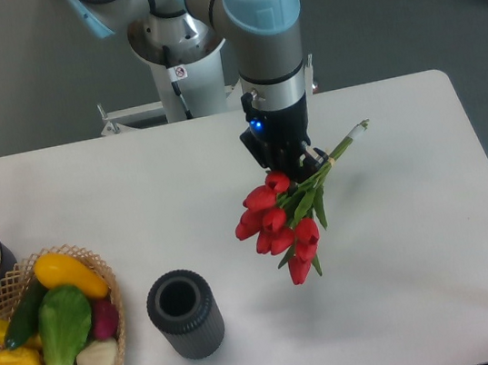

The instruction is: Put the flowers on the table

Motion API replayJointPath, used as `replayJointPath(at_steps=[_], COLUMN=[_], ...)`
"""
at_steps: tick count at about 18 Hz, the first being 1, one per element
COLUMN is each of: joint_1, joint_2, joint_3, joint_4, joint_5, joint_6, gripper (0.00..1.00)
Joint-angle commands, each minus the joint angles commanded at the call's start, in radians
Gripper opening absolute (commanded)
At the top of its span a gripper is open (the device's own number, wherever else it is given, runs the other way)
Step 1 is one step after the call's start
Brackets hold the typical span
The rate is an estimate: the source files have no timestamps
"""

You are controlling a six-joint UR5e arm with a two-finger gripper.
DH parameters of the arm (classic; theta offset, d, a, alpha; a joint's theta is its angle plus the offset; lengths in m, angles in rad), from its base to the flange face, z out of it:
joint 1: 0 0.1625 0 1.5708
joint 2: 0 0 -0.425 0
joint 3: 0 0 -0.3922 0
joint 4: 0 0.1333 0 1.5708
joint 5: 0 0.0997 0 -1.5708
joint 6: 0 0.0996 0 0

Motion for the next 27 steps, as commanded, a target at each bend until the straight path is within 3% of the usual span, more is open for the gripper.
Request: replayJointPath(at_steps=[8,15,23,27], joint_1=[0.066,0.075,0.084,0.087], joint_2=[-0.037,-0.144,-0.16,-0.16], joint_3=[0.008,-0.022,-0.061,-0.063], joint_4=[-0.032,-0.025,-0.015,-0.015], joint_5=[-0.006,-0.012,-0.086,-0.084], joint_6=[0.015,0.006,0.008,0.012], gripper=[0.04,0.05,0.37,0.64])
